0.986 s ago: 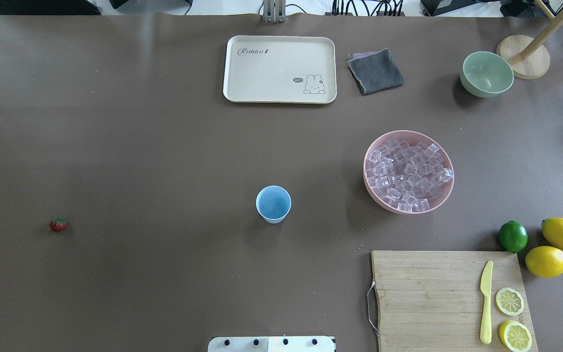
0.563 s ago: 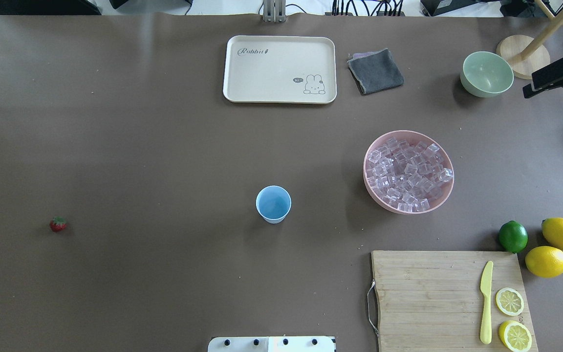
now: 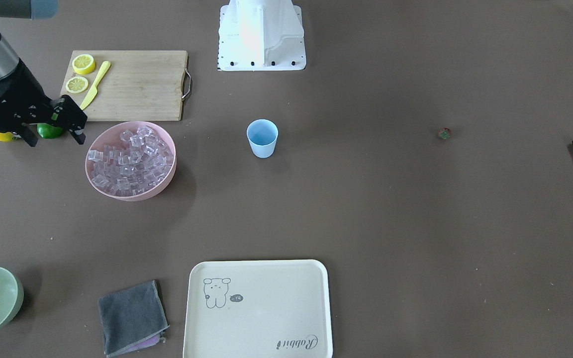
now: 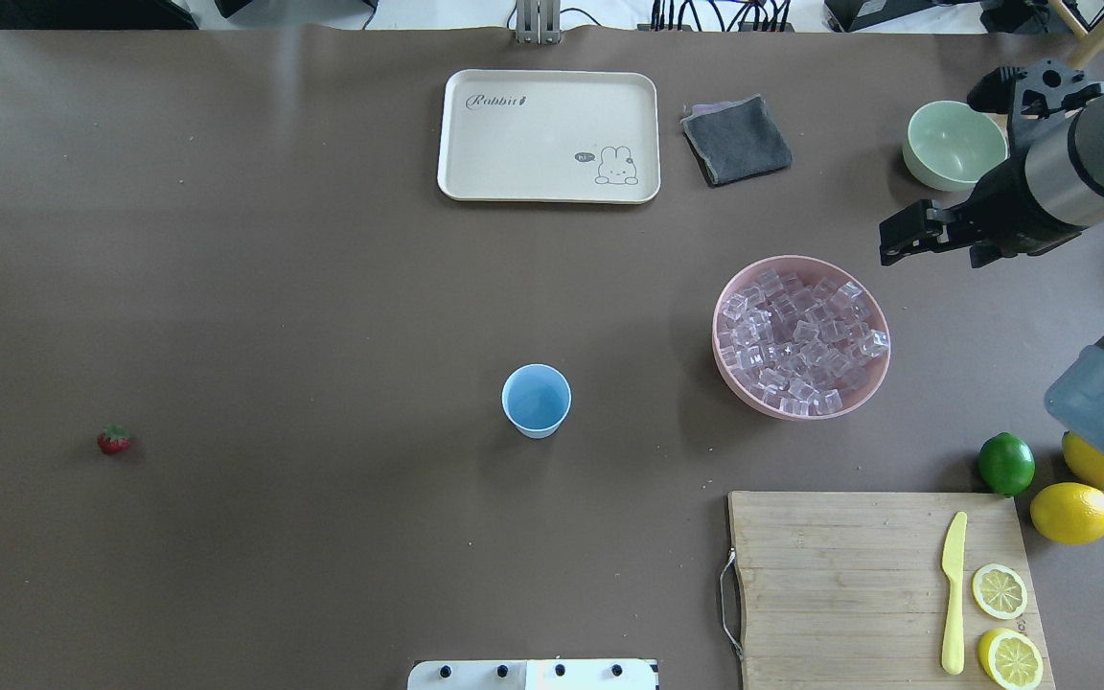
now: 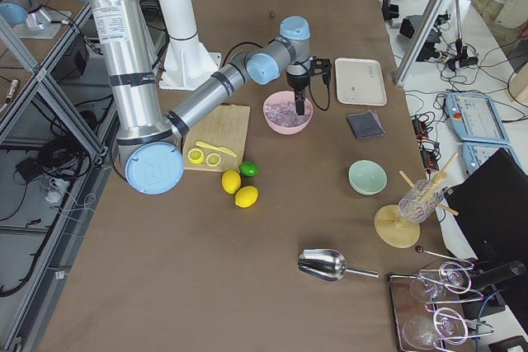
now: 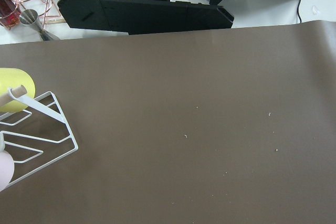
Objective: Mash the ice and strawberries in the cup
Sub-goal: 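Move the right gripper over the pink bowl of ice cubes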
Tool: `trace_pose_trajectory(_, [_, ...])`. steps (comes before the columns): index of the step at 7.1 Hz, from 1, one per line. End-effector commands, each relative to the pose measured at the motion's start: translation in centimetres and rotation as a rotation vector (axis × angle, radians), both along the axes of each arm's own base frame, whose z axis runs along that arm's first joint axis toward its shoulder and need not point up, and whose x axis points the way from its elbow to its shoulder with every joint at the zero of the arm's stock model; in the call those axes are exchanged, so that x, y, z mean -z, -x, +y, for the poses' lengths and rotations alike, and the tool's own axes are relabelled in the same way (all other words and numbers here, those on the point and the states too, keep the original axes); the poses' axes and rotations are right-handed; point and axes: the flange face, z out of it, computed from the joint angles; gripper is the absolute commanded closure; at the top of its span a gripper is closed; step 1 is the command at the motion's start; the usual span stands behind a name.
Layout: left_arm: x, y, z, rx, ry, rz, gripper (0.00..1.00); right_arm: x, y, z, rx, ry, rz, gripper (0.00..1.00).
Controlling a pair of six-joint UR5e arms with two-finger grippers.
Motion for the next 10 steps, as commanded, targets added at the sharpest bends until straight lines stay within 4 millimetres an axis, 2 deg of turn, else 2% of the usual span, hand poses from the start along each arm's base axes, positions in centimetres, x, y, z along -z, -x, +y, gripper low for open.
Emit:
trace_pose_trajectory(1, [0.2, -0.4, -0.3, -0.007, -0.002, -0.001, 0.02, -0.4, 5.4, 2.5, 0.015, -0.033, 0.067, 0.01])
trace_pose_trajectory(2, [0.3, -0.4, -0.3, -0.007, -0.007, -0.001, 0.02, -0.8, 6.4, 2.9, 0.014, -0.022, 0.077, 0.02])
trace_pose_trajectory(3, [0.1, -0.5, -0.2, -0.008, -0.009, -0.001, 0.02, -1.2, 8.4, 3.7, -0.007, -0.010, 0.100, 0.08])
trace_pose_trajectory(4, [-0.2, -0.4, -0.1, -0.007, -0.013, -0.001, 0.02, -1.4, 10.1, 3.8, -0.014, -0.009, 0.122, 0.07])
trace_pose_trajectory(5, [-0.3, -0.5, 0.0, -0.008, -0.012, -0.001, 0.02, -2.4, 11.7, 3.8, -0.017, -0.002, 0.154, 0.05])
trace_pose_trajectory(6, [-0.4, -0.4, 0.0, -0.007, -0.009, -0.001, 0.02, -2.5, 12.4, 3.6, -0.028, 0.002, 0.177, 0.05])
trace_pose_trajectory(8, [-0.5, -0.5, -0.1, -0.008, -0.009, -0.001, 0.02, -1.3, 13.3, 3.2, -0.032, 0.022, 0.233, 0.06])
trace_pose_trajectory(10, [-0.4, -0.5, -0.1, -0.008, -0.009, -0.001, 0.02, -1.7, 13.7, 3.5, -0.031, 0.019, 0.260, 0.10])
